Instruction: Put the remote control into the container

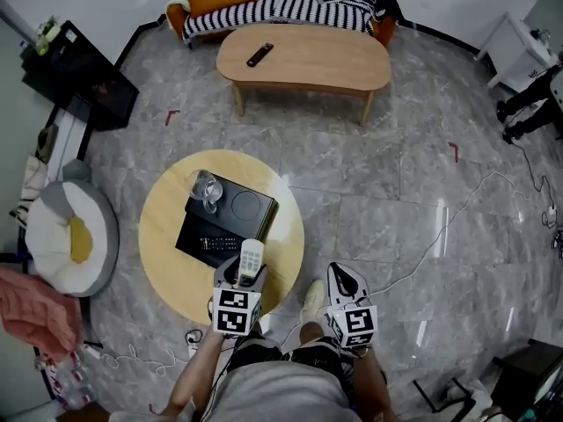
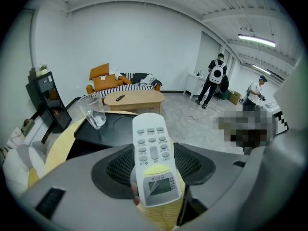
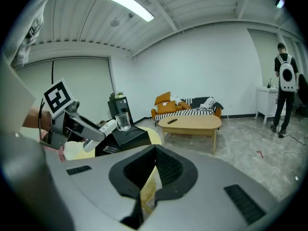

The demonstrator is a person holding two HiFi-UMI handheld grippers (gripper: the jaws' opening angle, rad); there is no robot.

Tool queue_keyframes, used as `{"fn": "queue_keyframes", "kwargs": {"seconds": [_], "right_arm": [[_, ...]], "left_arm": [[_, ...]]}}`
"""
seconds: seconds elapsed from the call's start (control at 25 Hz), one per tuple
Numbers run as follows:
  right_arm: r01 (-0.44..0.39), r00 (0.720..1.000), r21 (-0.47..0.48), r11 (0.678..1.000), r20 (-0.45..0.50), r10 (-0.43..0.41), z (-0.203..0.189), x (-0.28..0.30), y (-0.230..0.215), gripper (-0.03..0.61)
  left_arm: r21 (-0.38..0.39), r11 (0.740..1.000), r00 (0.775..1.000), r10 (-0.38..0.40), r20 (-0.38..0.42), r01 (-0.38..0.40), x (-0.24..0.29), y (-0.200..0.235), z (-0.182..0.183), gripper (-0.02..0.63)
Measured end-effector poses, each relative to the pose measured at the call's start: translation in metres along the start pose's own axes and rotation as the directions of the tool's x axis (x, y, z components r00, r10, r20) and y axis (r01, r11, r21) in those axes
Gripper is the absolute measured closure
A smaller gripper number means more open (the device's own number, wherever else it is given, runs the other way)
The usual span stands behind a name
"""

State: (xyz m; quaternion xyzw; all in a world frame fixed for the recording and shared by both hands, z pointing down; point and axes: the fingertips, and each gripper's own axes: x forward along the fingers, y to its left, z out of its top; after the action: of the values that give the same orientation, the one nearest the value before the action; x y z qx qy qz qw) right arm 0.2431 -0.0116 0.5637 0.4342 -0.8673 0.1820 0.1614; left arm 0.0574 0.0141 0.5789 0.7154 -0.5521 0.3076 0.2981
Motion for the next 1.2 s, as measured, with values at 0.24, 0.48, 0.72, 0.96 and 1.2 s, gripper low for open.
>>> {"fn": "queue_keyframes", "kwargs": {"seconds": [0.24, 0.48, 0.72, 0.96, 1.2], "right_arm": [[-0.02, 1.0, -0.015, 1.0, 0.0, 0.02, 0.007, 0.006, 0.026, 0.571], [-0.036, 0.999, -0.043, 0.998, 0.008, 0.036, 0.022, 0.017, 0.054, 0.571], [-0.027, 1.0, -0.058, 0.998, 0.015, 0.027, 0.035, 0.032, 0.085, 0.571], [0.02, 1.0, -0.039, 0.999, 0.016, -0.019, 0.034, 0.038, 0.106, 0.571], [0.11, 0.994, -0.009, 0.994, 0.023, -0.11, 0.033, 0.038, 0.12, 0.571]], "left_arm": [[-0.1, 0.994, 0.998, 0.049, 0.037, -0.045, -0.017, 0.034, 0.006, 0.351], [-0.111, 0.992, 0.996, 0.071, 0.062, -0.064, -0.037, 0.065, 0.005, 0.351], [-0.104, 0.993, 0.996, 0.069, 0.064, -0.062, -0.05, 0.103, -0.002, 0.351], [-0.03, 0.999, 0.998, 0.017, 0.057, -0.016, -0.049, 0.124, -0.005, 0.351], [0.126, 0.99, 0.997, -0.075, 0.028, 0.071, -0.046, 0.138, -0.01, 0.351]]}}
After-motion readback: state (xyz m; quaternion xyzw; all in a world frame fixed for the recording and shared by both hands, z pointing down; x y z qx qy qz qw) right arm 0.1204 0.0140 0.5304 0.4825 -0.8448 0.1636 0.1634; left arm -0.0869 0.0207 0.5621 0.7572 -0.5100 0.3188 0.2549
